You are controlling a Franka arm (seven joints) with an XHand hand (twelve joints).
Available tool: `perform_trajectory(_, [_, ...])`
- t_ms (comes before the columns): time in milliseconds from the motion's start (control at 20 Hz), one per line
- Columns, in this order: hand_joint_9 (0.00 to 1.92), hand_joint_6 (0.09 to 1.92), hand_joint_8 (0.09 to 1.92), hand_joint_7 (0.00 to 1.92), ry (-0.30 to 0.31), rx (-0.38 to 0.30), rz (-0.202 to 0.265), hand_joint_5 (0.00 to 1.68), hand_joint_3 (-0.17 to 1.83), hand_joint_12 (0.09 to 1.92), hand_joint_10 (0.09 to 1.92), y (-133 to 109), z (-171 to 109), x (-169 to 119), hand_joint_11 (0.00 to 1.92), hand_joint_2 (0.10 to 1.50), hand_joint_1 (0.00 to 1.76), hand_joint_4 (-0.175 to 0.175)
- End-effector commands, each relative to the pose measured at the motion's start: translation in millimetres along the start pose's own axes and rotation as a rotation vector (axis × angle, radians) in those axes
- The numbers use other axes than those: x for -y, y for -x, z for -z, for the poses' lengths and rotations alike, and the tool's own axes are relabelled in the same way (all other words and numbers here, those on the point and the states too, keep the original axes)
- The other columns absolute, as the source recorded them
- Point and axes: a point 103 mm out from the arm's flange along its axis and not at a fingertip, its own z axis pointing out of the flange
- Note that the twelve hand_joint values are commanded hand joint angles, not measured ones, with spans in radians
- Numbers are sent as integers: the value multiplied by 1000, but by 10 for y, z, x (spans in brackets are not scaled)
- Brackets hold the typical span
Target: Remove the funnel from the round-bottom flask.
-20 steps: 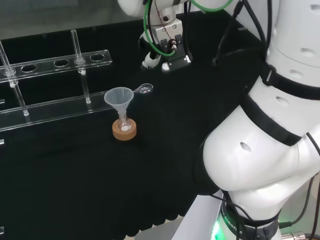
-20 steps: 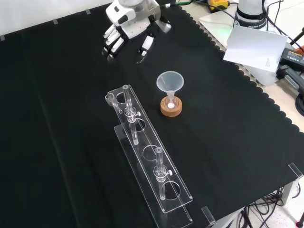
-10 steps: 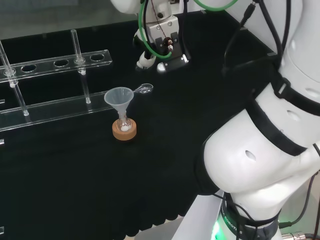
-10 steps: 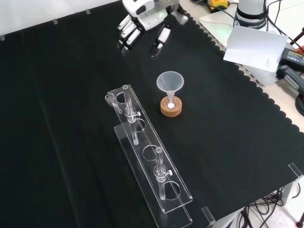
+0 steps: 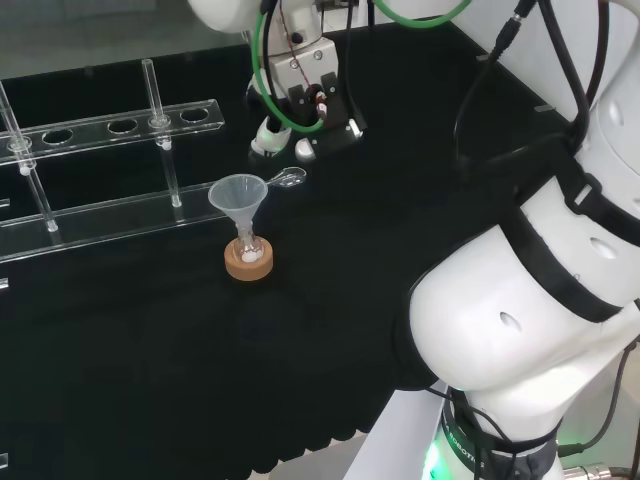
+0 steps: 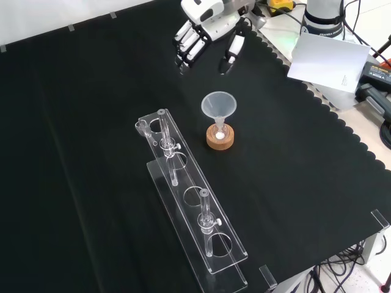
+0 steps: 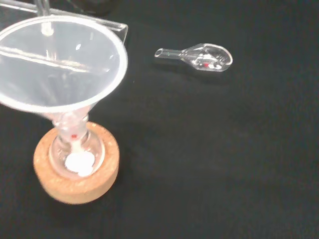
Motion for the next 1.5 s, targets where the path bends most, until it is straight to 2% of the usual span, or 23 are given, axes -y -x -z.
perform_trajectory(50, [427,93,650,189,-93,2,26,322,-175,1338,631,-210,28,92,283,937,746,-3])
perform_trajectory(450, [192,87,635,9,-224,17,80,242,-175,1385,741,-379,2,35,181,913,635,8])
perform_trajectory(650, [113,87,464,0,-244,23,93,164,-175,1429,781,-441,-70,4,147,887,598,17])
perform_trajectory(1050, [64,87,325,0,-273,8,129,63,-174,1459,835,-552,-192,-73,162,862,607,20])
perform_trajectory(1500, [29,87,237,0,-311,15,150,41,-175,1468,869,-600,-328,-183,180,853,702,22])
